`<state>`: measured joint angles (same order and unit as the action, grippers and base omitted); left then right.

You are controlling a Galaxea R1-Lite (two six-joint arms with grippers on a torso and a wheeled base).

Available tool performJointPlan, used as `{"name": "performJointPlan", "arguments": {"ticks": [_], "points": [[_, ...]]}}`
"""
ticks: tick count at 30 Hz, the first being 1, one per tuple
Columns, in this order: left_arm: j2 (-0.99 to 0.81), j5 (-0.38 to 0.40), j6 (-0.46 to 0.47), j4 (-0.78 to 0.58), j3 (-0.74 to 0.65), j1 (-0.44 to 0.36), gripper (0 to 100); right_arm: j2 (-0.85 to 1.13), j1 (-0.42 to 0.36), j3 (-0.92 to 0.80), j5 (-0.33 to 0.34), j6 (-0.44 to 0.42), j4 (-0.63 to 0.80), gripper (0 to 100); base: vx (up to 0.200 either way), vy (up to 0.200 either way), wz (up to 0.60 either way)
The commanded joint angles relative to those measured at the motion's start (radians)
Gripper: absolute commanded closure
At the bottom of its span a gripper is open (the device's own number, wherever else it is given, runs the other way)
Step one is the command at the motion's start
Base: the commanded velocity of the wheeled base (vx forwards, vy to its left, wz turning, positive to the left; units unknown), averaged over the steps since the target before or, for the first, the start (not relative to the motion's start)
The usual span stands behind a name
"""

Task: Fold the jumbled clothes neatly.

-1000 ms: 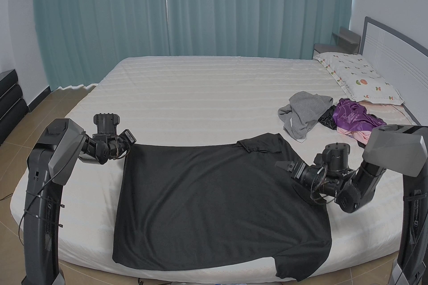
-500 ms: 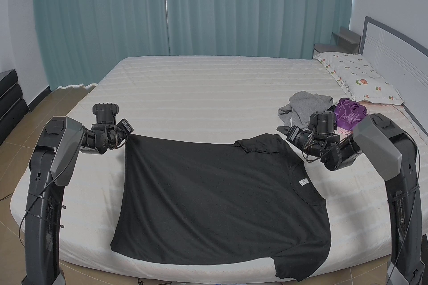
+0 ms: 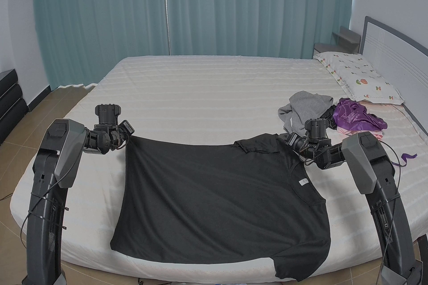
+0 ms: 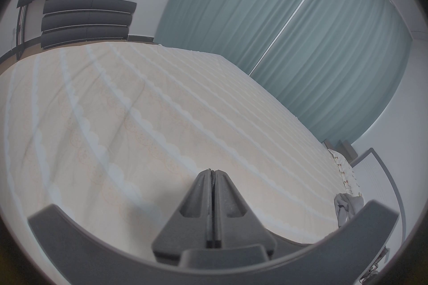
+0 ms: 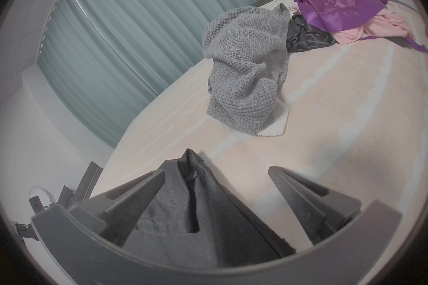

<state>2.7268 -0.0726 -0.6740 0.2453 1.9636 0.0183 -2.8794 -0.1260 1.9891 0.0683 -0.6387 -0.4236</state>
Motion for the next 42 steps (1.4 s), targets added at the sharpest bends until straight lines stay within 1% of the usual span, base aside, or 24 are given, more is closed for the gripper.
{"name": "performJointPlan", "arguments": {"ticks": [1, 6, 7, 11, 15, 17, 23, 24, 27, 32, 36, 39, 42], "points": [[0.005, -0.001, -0.001, 0.0, -0.002, -0.008, 100, -0.046, 0.003, 0.011, 0.015, -0.002, -0.023, 0, 0.0, 0.0, 0.0], [0.005, -0.001, -0.001, 0.0, -0.002, -0.011, 100, -0.058, -0.004, 0.011, 0.025, -0.002, -0.026, 0, 0.0, 0.0, 0.0], [0.005, -0.001, -0.001, 0.0, -0.002, -0.009, 100, -0.061, -0.006, 0.011, 0.028, -0.002, -0.027, 100, 0.0, 0.0, 0.0], [0.008, -0.001, -0.001, 0.0, -0.005, -0.009, 100, -0.063, -0.009, 0.011, 0.027, -0.004, -0.07, 100, 0.0, 0.0, 0.0], [0.022, -0.001, -0.002, 0.0, -0.005, -0.009, 100, -0.061, -0.006, 0.011, 0.007, -0.006, -0.127, 100, 0.0, 0.0, 0.0], [0.044, -0.003, -0.002, 0.003, 0.006, -0.009, 100, -0.055, 0.002, 0.011, -0.013, -0.01, -0.161, 100, 0.0, 0.0, 0.0], [0.047, -0.004, -0.029, 0.006, 0.018, -0.009, 100, -0.035, 0.028, 0.011, -0.039, -0.012, -0.168, 100, 0.0, 0.0, 0.0], [0.047, -0.004, -0.03, 0.009, 0.032, -0.009, 100, -0.032, 0.04, 0.011, -0.054, -0.012, -0.187, 100, 0.0, 0.0, 0.0], [0.044, -0.004, -0.045, 0.019, 0.035, -0.008, 100, -0.032, 0.052, 0.011, -0.061, -0.012, -0.216, 100, 0.0, 0.0, 0.0], [0.047, -0.003, -0.064, 0.026, 0.035, -0.009, 100, -0.038, 0.058, 0.011, -0.064, -0.01, -0.222, 100, 0.0, 0.0, 0.0], [0.059, -0.001, -0.064, 0.02, 0.035, -0.011, 100, -0.061, 0.049, 0.011, -0.071, -0.007, -0.187, 100, 0.0, 0.0, 0.0], [0.056, -0.001, -0.065, 0.017, 0.035, -0.011, 100, 0.005, 0.052, 0.011, -0.07, -0.013, -0.219, 100, 0.0, 0.0, 0.0], [0.044, -0.001, -0.067, 0.015, 0.035, -0.003, 100, 0.046, 0.066, 0.011, -0.074, -0.021, -0.204, 100, 0.0, 0.0, 0.0]]}}
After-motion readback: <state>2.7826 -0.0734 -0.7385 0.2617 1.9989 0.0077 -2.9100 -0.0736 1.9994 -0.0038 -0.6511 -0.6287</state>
